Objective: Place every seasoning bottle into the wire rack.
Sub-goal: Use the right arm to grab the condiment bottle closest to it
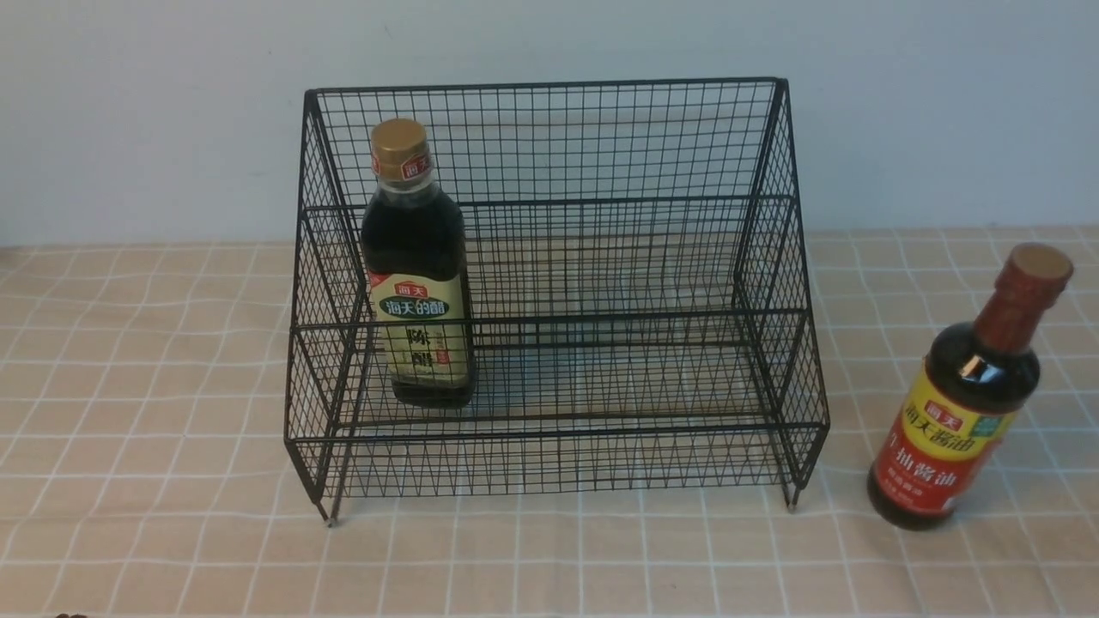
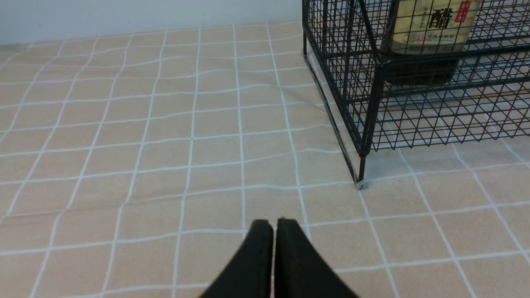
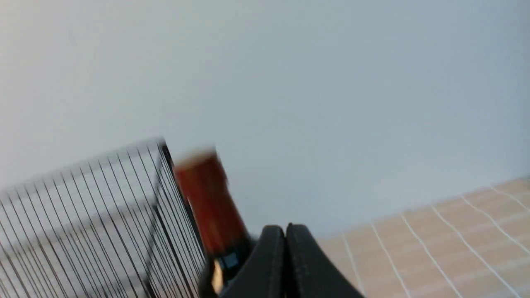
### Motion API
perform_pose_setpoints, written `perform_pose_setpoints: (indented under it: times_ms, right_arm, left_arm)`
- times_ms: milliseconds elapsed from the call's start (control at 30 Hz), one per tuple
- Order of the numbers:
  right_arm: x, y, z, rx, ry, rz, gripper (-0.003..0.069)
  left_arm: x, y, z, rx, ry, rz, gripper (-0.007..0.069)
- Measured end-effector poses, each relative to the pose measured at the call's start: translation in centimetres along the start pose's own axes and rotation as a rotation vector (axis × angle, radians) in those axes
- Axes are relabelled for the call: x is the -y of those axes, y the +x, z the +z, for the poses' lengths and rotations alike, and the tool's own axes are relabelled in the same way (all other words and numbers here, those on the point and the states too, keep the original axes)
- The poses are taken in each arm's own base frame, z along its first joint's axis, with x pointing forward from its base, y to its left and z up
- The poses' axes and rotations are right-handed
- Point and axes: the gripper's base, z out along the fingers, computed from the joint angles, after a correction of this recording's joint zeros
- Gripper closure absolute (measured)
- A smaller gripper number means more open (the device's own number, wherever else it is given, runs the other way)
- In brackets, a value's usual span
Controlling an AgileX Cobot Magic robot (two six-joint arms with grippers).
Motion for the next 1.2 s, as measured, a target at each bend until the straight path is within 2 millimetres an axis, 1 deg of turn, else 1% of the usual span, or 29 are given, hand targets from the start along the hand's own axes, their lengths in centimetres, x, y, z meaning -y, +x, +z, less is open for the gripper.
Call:
perform_pose_setpoints:
  times_ms: [100, 333, 467, 533, 633, 667, 700, 733, 767, 833, 867, 967, 1000, 1033, 1133, 1167, 1200]
  right_arm:
    - [-0.1, -0.6, 0.0, 0.061, -0.007, 0.045, 0.0673]
    - [-0.1, -0.8, 0.0, 0.09, -0.01, 0.034, 0.0673]
    - [-0.2, -2.0, -0.2, 0.213, -0.036, 0.122, 0.0673]
    - [-0.7, -3.0, -0.3, 0.242, -0.057, 0.147, 0.0673]
    - [-2.0, -6.0, -0.3, 0.301, -0.103, 0.094, 0.0673]
    - [-2.1, -6.2, -0.3, 0.304, -0.106, 0.088, 0.0673]
    - [-3.0, -8.0, 0.1, 0.31, -0.121, 0.029, 0.0673]
    - [-3.0, -8.1, 0.3, 0.3, -0.119, 0.023, 0.0673]
    - [-3.8, -9.5, 1.1, 0.281, -0.126, -0.039, 0.0671]
    - [-4.4, -10.4, 2.5, 0.23, -0.127, -0.089, 0.0666]
    - [-4.5, -10.4, 2.7, 0.225, -0.129, -0.105, 0.0666]
    - [-5.1, -11.2, 4.9, 0.156, -0.14, -0.148, 0.065]
    - [-5.5, -11.4, 6.7, 0.105, -0.156, -0.183, 0.0631]
    - [-5.6, -11.3, 7.5, 0.078, -0.162, -0.176, 0.0622]
    - [-6.1, -10.8, 10.7, -0.019, -0.202, -0.191, 0.056]
    - [-6.2, -10.6, 11.4, -0.043, -0.215, -0.182, 0.0538]
    - [-6.3, -10.6, 11.6, -0.047, -0.221, -0.191, 0.0533]
  left_arm:
    - [0.0, 0.0, 0.0, 0.0, 0.0, -0.003, 0.0631]
    - [0.0, 0.0, 0.0, 0.0, 0.0, -0.004, 0.0631]
    - [0.0, 0.0, 0.0, 0.0, 0.0, -0.004, 0.0631]
    - [0.0, 0.0, 0.0, 0.0, 0.0, -0.004, 0.0631]
    - [0.0, 0.0, 0.0, 0.0, 0.0, -0.004, 0.0631]
    - [0.0, 0.0, 0.0, 0.0, 0.0, -0.004, 0.0631]
    - [0.0, 0.0, 0.0, 0.0, 0.0, -0.004, 0.0631]
    - [0.0, 0.0, 0.0, 0.0, 0.0, -0.004, 0.0631]
    - [0.0, 0.0, 0.0, 0.0, 0.0, -0.004, 0.0631]
    - [0.0, 0.0, 0.0, 0.0, 0.0, -0.004, 0.0631]
    - [0.0, 0.0, 0.0, 0.0, 0.0, -0.004, 0.0631]
    - [0.0, 0.0, 0.0, 0.0, 0.0, -0.004, 0.0631]
    - [0.0, 0.0, 0.0, 0.0, 0.0, -0.004, 0.0631]
    - [0.0, 0.0, 0.0, 0.0, 0.0, -0.004, 0.0631]
    - [0.0, 0.0, 0.0, 0.0, 0.0, -0.004, 0.0631]
    - [0.0, 0.0, 0.0, 0.0, 0.0, -0.004, 0.0631]
    - [0.0, 0.0, 0.0, 0.0, 0.0, -0.004, 0.0631]
